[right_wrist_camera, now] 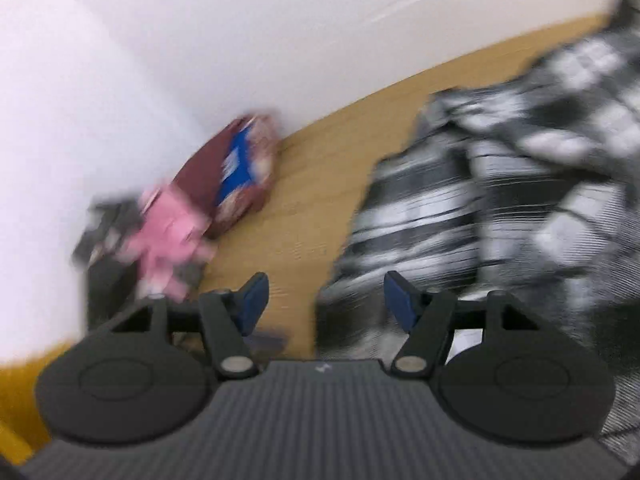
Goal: Fold clothes
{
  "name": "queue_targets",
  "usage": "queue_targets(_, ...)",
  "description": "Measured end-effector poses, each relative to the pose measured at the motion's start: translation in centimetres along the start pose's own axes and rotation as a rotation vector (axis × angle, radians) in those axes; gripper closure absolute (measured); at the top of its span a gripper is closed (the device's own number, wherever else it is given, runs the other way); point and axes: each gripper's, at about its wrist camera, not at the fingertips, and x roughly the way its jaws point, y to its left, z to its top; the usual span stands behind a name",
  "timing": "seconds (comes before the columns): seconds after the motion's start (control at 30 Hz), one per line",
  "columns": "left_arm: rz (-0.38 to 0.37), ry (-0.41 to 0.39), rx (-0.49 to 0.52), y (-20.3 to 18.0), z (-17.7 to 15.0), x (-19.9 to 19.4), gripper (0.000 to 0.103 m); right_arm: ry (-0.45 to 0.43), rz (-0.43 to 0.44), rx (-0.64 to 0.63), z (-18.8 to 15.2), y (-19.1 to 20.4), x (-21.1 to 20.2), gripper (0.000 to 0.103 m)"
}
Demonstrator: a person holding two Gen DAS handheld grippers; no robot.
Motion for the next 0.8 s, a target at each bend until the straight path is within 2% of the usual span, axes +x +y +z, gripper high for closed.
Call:
queue_targets(0.07,0.029,-0.017,-0.003,0.0,1.4,1.5,0.067,0.104,-0.047,-0.138,-1.2,1.6,1.5,0.036)
queue_targets(0.13,0.078,-0.007,0.044,-0.6,2.4,2.0,0.067,0.187,-0.087,-0.281,-2.9,3.4,2.4,0.036)
queue_targets(0.2,0.153,0.001,0.124,-1.6,3.0,2.5,0.057,0.225,-0.088,-0.423,-4.6,5.3,2.6,0.036)
queue_targets(0.23,0.175,0.007,0.148,-1.7,3.1,2.6,0.048,0.232,-0.087,-0.502,-5.4,6.3,2.6,0.036)
queue_targets(0.27,0.194,0.013,0.170,-1.9,3.2,2.6,0.042,0.239,-0.086,-0.584,-6.2,7.3,2.7,0.036)
queue_targets(0.33,0.188,0.035,0.157,-1.2,3.5,2.7,0.042,0.288,-0.085,-0.675,-7.3,8.4,3.8,0.037)
queue_targets(0.43,0.234,0.053,0.138,0.0,4.1,2.8,0.042,0.394,-0.155,-0.632,-7.5,8.0,7.0,0.038)
queue_targets(0.5,0.260,0.062,0.138,0.6,4.3,2.7,0.042,0.448,-0.220,-0.529,-7.2,7.1,8.4,0.036)
queue_targets(0.57,0.255,0.070,0.141,0.8,4.4,2.6,0.041,0.453,-0.178,-0.438,-6.8,7.0,8.7,0.033)
queue_targets(0.7,0.295,0.076,0.209,0.2,4.5,2.7,0.036,0.454,-0.018,-0.276,-6.3,7.9,10.8,0.030)
queue_targets(0.77,0.304,0.074,0.220,0.4,4.6,2.7,0.032,0.416,0.007,-0.196,-5.7,8.0,11.9,0.029)
queue_targets(0.8,0.304,0.076,0.216,0.4,4.7,2.7,0.031,0.399,0.051,-0.133,-5.4,7.7,12.2,0.031)
